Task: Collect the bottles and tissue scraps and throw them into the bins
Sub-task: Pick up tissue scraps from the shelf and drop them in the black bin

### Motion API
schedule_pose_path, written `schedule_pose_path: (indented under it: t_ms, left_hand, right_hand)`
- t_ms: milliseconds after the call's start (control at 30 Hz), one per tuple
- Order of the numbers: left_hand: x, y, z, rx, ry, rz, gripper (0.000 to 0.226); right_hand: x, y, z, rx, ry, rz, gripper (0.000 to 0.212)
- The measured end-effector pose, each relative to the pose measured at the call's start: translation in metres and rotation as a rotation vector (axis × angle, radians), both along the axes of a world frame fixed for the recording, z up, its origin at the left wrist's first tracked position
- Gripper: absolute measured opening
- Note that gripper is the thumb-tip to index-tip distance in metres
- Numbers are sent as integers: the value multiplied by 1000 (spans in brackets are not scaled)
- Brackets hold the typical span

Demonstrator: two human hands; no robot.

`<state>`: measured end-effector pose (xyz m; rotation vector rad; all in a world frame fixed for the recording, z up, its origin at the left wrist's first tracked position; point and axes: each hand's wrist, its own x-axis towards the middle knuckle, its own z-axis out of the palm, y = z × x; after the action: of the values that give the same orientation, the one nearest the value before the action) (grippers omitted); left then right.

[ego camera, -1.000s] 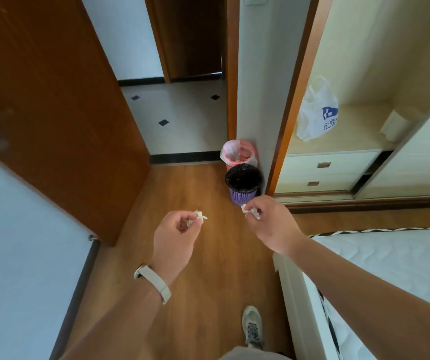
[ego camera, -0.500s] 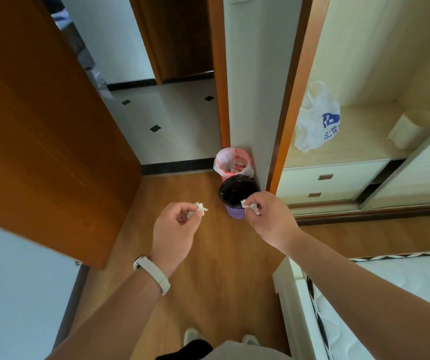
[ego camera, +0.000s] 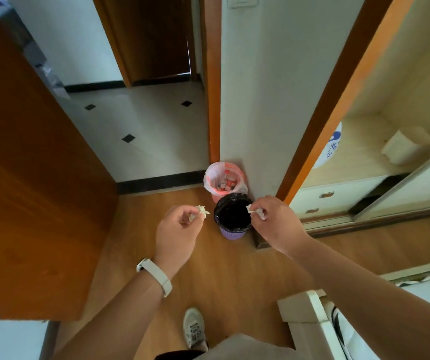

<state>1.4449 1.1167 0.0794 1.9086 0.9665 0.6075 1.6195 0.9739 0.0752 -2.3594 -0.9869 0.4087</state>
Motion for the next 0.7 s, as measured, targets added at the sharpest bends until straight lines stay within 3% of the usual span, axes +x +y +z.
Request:
schedule_pose_path:
  t_ms: [267, 700]
  left_hand:
    - [33, 125, -20, -68, 14, -87, 1]
    - [135, 201, -65, -184, 48, -207, 3]
  right_hand:
    - [18, 106, -4, 3, -12, -88, 20]
    - [99, 175, -60, -31, 61, -188, 16]
